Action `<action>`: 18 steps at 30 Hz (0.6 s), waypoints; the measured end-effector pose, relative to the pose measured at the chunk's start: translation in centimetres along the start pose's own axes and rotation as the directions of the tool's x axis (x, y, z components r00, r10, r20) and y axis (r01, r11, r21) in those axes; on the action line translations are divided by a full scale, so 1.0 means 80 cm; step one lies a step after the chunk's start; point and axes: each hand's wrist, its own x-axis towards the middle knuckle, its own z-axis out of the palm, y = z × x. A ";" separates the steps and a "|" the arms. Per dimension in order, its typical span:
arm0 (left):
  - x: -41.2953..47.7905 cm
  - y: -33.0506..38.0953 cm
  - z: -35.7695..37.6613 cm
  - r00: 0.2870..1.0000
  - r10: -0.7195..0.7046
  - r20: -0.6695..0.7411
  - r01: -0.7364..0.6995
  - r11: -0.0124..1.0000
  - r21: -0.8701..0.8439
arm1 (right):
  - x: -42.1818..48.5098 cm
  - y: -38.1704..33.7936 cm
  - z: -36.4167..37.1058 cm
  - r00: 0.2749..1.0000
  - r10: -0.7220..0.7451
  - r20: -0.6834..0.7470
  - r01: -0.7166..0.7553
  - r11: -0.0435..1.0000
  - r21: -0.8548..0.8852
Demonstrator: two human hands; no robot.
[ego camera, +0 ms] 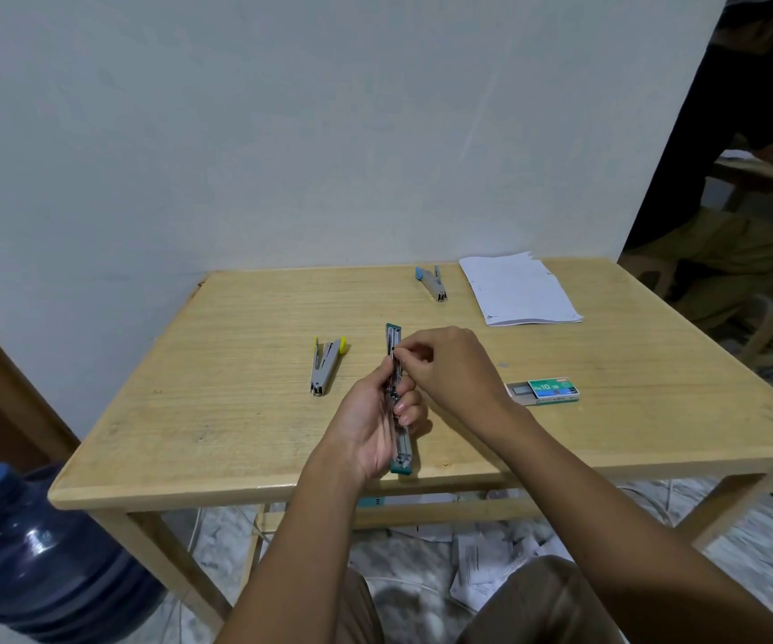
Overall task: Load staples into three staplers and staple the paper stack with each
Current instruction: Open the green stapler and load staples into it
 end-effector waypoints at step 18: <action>0.000 -0.003 0.005 0.999 0.024 -0.025 -0.024 0.999 0.027 | 0.000 0.006 -0.001 0.995 -0.019 0.103 0.029 0.996 -0.090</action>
